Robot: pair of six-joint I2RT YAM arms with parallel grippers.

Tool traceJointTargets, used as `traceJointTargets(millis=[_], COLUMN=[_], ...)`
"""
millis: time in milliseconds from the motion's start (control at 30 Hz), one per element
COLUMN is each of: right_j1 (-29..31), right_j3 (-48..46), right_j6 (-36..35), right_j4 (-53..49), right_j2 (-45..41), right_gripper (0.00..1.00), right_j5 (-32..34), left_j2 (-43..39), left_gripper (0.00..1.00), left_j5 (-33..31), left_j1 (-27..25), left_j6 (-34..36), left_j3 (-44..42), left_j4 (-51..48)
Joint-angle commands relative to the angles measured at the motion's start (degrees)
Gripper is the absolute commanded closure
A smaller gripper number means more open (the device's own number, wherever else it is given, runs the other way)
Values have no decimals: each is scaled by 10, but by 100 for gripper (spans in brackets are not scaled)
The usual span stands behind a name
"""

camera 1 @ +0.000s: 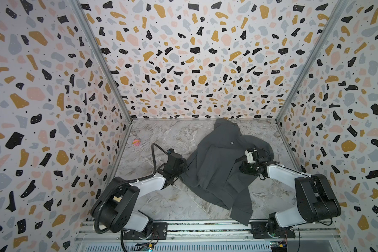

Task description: Zip up the jacket

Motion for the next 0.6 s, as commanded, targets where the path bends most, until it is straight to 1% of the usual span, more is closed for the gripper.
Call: traceJointTargets(millis=[0, 100, 233, 300, 367, 400, 467, 500, 567], right_j1=[-6, -21, -56, -76, -86, -85, -72, -59, -35], right_j3=[-6, -3, 15, 24, 33, 35, 28, 24, 12], right_j6=[-8, -26, -55, -63, -67, -61, -38, -24, 5], right_j4=[-2, -6, -16, -14, -17, -16, -3, 2, 21], right_j2=[-16, -7, 5, 16, 25, 25, 10, -1, -21], right_gripper=[100, 100, 100, 100, 100, 88, 59, 49, 39], right_j5=[24, 23, 33, 33, 12, -3, -41, -46, -56], left_j2=[-56, -115, -187, -216, -229, -232, -232, -233, -233], left_gripper=[100, 100, 100, 100, 100, 100, 100, 100, 100], left_j5=[-23, -54, -100, -104, -98, -94, -86, -81, -75], left_j1=[43, 69, 86, 87, 87, 87, 87, 87, 87], left_j6=[27, 48, 68, 67, 61, 58, 55, 54, 53], left_j3=[-14, -11, -10, -18, -26, -31, -39, -43, -49], left_j4=[-25, -78, -136, -145, -150, -152, -152, -149, -143])
